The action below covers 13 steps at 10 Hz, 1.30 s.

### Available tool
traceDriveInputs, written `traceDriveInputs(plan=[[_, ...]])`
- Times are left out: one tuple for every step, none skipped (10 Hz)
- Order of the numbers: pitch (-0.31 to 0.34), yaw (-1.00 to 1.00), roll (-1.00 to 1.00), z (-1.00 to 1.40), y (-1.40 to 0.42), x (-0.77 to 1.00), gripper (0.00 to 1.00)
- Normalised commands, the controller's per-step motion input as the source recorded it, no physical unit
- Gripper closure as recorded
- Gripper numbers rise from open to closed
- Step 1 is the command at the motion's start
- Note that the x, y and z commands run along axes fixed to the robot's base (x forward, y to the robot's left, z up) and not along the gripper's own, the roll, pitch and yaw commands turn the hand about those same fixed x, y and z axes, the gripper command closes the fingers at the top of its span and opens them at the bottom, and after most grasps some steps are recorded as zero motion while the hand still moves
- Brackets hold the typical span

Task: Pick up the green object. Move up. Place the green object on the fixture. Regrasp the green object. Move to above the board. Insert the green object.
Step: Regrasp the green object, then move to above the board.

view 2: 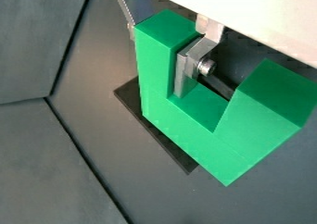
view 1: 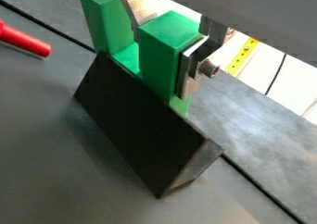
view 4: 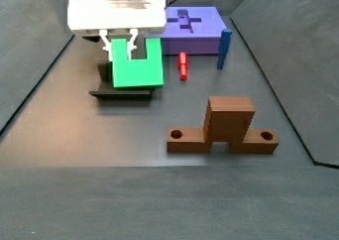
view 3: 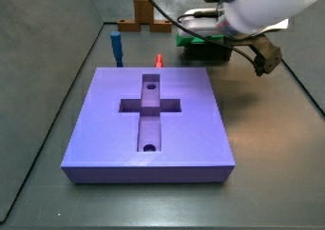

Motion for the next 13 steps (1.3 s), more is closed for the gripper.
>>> traceDriveInputs(plan=[[0.0,0.0,0.0,0.0,0.0,0.0,1.0],[0.0,0.0,0.0,0.0,0.0,0.0,1.0],[0.0,0.0,0.0,0.0,0.0,0.0,1.0],[0.0,0.0,0.0,0.0,0.0,0.0,1.0],[0.0,0.0,0.0,0.0,0.0,0.0,1.0],[0.0,0.0,0.0,0.0,0.0,0.0,1.0],[0.0,0.0,0.0,1.4,0.0,0.0,1.0],[0.005,0.0,-0.01,1.4,0.01,0.02,1.0],[0.01,-0.03,-0.08,1.4,0.02,-0.01,1.0],[0.014,-0.01,-0.05,1.4,0.02,0.0,1.0],[0.038,-0.01,-0.01,1.4,0.01,0.01,1.0],[0.048,0.0,0.0,1.4,0.0,0.0,1.0],[0.051,0.01,-0.01,1.4,0.01,0.02,1.0]])
